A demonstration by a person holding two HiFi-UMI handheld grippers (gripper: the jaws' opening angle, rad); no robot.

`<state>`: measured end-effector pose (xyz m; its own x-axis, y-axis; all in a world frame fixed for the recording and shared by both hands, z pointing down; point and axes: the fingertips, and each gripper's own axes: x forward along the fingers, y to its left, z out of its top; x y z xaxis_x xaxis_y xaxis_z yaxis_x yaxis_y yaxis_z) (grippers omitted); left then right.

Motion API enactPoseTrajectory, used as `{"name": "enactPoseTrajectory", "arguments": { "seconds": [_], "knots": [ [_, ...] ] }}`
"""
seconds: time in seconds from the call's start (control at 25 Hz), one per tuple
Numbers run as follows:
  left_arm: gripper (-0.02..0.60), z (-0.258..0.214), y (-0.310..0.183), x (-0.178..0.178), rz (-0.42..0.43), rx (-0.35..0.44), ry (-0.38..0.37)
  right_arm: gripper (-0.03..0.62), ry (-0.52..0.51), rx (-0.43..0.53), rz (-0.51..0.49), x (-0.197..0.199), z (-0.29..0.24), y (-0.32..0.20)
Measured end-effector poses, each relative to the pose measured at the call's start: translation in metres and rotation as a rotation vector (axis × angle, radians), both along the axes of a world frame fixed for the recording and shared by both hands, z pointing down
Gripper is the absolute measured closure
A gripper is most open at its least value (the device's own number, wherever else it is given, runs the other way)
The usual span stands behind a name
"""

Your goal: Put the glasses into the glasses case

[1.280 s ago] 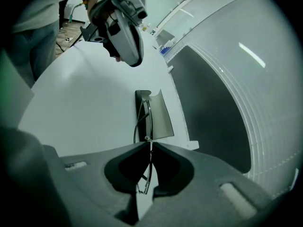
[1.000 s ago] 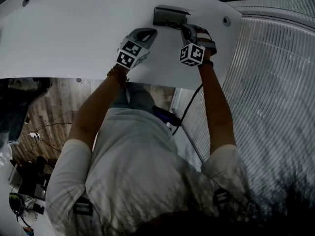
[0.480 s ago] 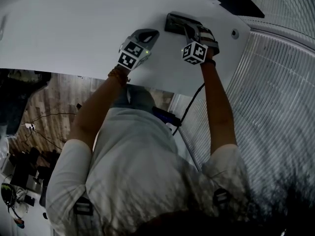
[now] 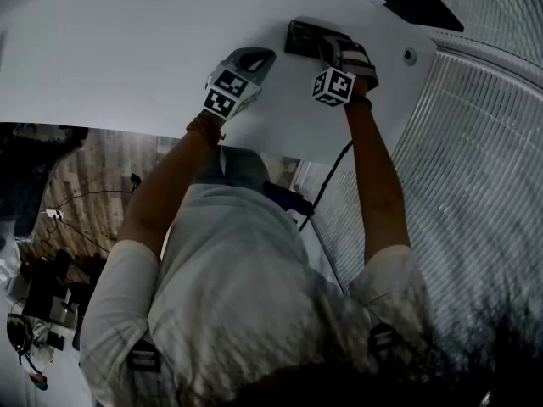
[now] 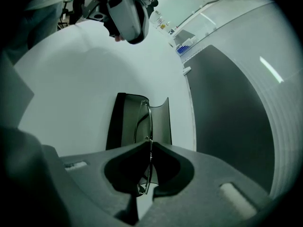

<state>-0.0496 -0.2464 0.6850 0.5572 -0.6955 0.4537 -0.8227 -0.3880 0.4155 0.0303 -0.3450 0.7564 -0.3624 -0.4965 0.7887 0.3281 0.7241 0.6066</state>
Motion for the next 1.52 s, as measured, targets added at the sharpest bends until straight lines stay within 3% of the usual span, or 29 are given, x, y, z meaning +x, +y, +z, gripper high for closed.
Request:
{"name": "enactPoseTrajectory", "arguments": {
  "seconds": [0.56,1.16,1.32,1.52],
  "knots": [
    [0.581,0.001,0.001,-0.004,-0.013,0.005,0.001,0.554,0.017,-0.023,-0.012,0.004,0.007,0.012],
    [0.581,-0.004,0.013,0.013,0.003,0.025,-0.014,0.551,-0.034,-0.015,0.029,0.017,-0.014,0.026],
    [0.581,-0.007,0.017,0.020,0.020,0.025,-0.020,0.551,-0.093,-0.033,0.084,0.022,-0.022,0.029],
    [0.581,-0.024,0.019,0.026,0.024,0.055,-0.028,0.553,-0.253,-0.097,0.221,0.025,-0.058,0.031]
  ]
}}
